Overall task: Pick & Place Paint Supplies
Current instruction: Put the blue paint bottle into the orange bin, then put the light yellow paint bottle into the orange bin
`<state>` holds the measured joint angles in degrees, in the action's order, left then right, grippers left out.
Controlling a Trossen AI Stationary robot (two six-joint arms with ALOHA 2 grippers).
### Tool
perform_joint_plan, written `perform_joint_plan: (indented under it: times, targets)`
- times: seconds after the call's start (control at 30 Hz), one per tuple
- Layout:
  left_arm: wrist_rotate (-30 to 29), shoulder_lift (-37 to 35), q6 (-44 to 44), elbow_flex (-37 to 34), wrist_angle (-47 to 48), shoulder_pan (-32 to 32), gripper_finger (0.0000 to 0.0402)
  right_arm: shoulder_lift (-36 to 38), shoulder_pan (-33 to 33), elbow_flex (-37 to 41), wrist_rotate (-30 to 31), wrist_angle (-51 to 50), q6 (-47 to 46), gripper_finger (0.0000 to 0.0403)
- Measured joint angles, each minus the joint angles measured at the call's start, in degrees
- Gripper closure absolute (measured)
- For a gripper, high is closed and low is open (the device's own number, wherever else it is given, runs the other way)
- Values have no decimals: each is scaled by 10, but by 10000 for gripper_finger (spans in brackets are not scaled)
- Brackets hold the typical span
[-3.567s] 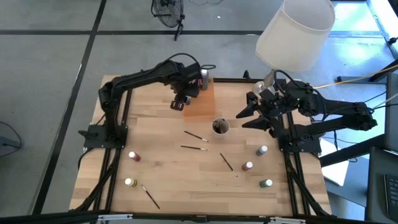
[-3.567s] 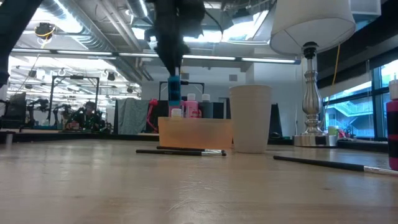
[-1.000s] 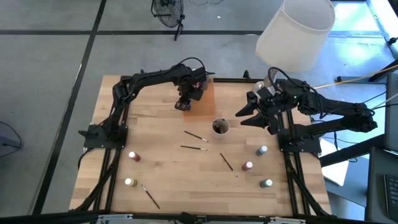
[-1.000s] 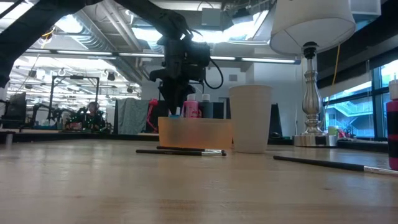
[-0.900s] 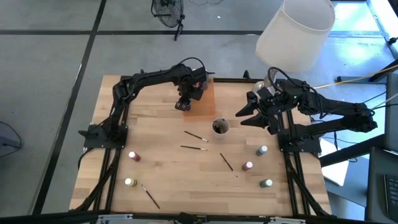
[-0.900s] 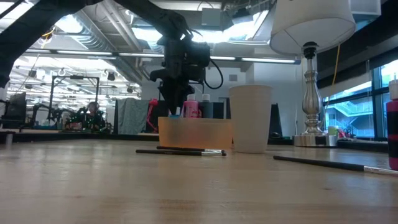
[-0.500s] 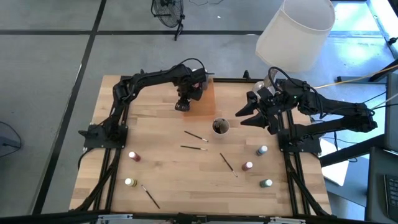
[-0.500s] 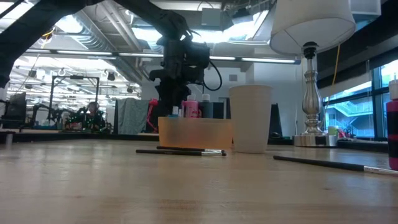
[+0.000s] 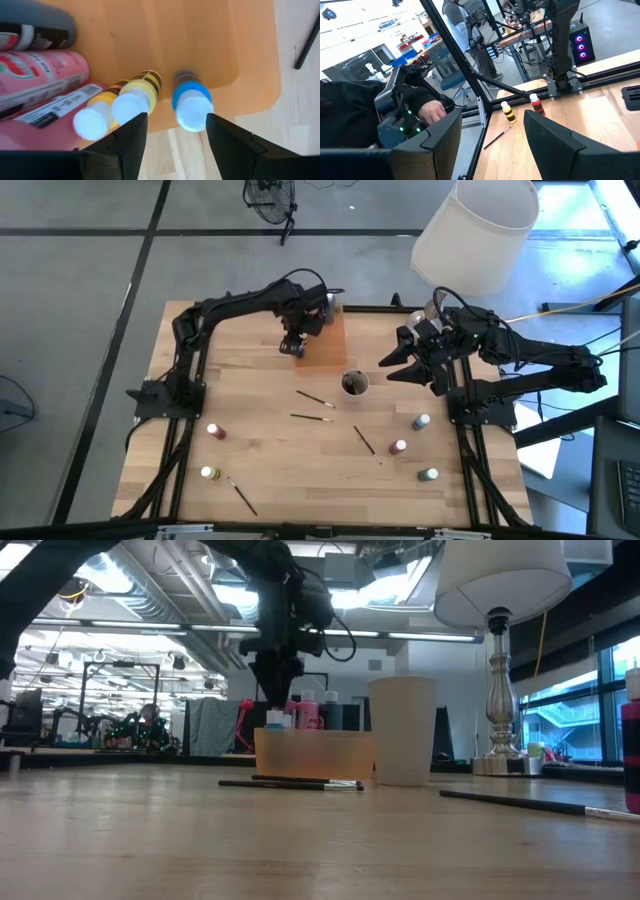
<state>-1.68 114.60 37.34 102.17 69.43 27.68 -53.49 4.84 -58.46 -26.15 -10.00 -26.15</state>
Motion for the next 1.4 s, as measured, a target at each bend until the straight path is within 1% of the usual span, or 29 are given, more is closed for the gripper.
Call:
perform_joint_plan:
  times: [0.07, 0.3, 0.5, 0.57, 0.7, 0.73, 0.83, 0.93, 1.0, 1.13, 1.27, 1.4]
  targets:
    - [-10, -14, 0, 0, 0, -7, 202, 0, 0, 0, 0, 0, 0, 183]
    - [-85, -70, -1, 1, -9, -25, 201, 0, 0, 0, 0, 0, 0, 183]
    - [-140, -134, -26, 1, -20, -47, 201, 0, 0, 0, -11, 0, 0, 183]
    - [-151, -160, -47, 1, -19, -57, 201, 0, 0, 0, -11, 0, 0, 183]
    - [-142, -217, -96, 1, -12, -83, 201, 0, 0, 0, -11, 0, 0, 183]
    - [-129, -231, -110, 1, -8, -91, 201, 0, 0, 0, -11, 0, 0, 183]
    - [-66, -274, -143, 1, 21, -117, 204, 0, 0, 0, -13, 0, 0, 183]
    - [-14, -309, -220, 1, 42, -141, 206, -1, 0, 0, -13, 0, 0, 183]
    - [-1, -326, -287, 1, 57, -157, 207, -2, 0, 0, -13, 0, 0, 183]
    - [1, -345, -429, 1, 108, -192, 207, -7, -1, 0, -13, 0, 0, 183]
    - [0, -345, -547, 1, 164, -238, 207, -16, -2, 0, -21, 0, 0, 183]
    - [-1, -338, -669, 1, 185, -289, 208, -24, -14, 0, -30, -1, 0, 183]
